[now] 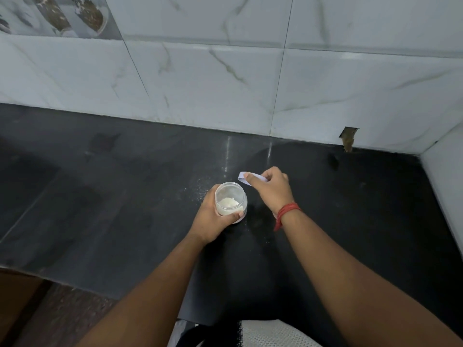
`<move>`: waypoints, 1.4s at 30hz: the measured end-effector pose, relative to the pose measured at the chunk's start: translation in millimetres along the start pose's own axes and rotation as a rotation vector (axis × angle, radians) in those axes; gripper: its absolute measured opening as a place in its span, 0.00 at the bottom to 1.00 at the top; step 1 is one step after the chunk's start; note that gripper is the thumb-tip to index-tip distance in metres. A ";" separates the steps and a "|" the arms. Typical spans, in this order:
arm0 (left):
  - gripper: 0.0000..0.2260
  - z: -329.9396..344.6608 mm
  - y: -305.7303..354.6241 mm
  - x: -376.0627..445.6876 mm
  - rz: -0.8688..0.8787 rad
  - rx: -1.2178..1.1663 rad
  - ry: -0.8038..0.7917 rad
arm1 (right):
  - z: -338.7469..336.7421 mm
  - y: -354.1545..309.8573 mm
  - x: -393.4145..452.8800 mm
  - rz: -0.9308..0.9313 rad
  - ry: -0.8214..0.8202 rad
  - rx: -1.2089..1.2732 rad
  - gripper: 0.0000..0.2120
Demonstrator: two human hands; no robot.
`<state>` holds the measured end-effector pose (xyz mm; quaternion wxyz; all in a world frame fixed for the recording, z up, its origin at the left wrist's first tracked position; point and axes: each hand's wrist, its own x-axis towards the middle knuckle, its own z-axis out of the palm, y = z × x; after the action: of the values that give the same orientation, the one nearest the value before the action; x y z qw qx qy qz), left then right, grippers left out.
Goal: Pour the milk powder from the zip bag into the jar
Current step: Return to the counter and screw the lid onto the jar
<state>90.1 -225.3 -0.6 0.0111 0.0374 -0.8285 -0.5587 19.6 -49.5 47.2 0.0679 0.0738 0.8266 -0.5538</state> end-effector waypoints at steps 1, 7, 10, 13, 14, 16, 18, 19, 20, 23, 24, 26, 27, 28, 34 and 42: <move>0.30 0.2 -0.2 0.5 0.004 -0.001 0.000 | 2.2 -2.8 -2.6 -0.023 0.002 0.017 0.25; 0.33 1.0 -2.1 1.3 -0.012 -0.077 -0.021 | 13.8 -5.0 -18.6 -0.316 -0.176 -0.202 0.17; 0.36 0.2 -1.5 0.2 -0.033 -0.116 -0.030 | 16.5 -7.4 -20.3 -0.456 -0.335 -0.426 0.17; 0.37 0.3 -1.2 -1.1 -0.043 -0.129 -0.022 | 16.7 -14.6 -16.1 -0.538 -0.414 -0.614 0.24; 0.37 0.2 -1.6 -0.9 -0.046 -0.126 -0.021 | 16.7 -18.5 -14.3 -0.563 -0.436 -0.666 0.27; 0.38 0.4 -3.1 0.5 -0.046 -0.120 -0.025 | 16.8 -27.3 -10.6 -0.621 -0.502 -0.779 0.30; 0.39 1.0 -4.8 1.4 -0.050 -0.119 -0.029 | 16.4 -35.5 -7.6 -0.677 -0.565 -0.894 0.32; 0.38 1.3 -5.3 1.5 -0.052 -0.119 -0.029 | 15.9 -39.1 -6.6 -0.696 -0.588 -0.940 0.32; 0.38 1.4 -5.7 1.6 -0.055 -0.118 -0.028 | 15.4 -42.2 -5.9 -0.710 -0.608 -0.975 0.32; 0.37 1.5 -6.2 1.6 -0.061 -0.123 -0.029 | 14.1 -48.3 -5.6 -0.749 -0.642 -1.041 0.31; 0.37 1.5 -6.1 1.5 -0.062 -0.128 -0.031 | 13.7 -49.6 -5.9 -0.766 -0.652 -1.061 0.31; 0.37 1.9 -6.1 0.8 -0.060 -0.137 -0.031 | 12.3 -52.3 -5.3 -0.792 -0.683 -1.098 0.30; 0.36 2.0 -5.4 0.3 -0.057 -0.138 -0.029 | 11.3 -54.1 -4.7 -0.805 -0.704 -1.114 0.30; 0.35 1.8 -4.2 -0.1 -0.053 -0.137 -0.028 | 10.3 -56.2 -4.2 -0.824 -0.724 -1.130 0.30; 0.33 0.6 -2.2 0.9 -0.060 -0.139 -0.039 | 11.2 -66.9 3.7 -0.928 -0.817 -1.230 0.32; 0.35 -1.6 -5.8 2.5 -0.066 -0.135 -0.074 | 18.9 -60.5 -2.5 -0.560 -0.488 -1.275 0.25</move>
<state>88.0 -229.1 -5.4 -0.0353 0.0432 -0.7871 -0.6143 10.7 -89.9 95.4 0.1357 -0.3189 0.9373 0.0370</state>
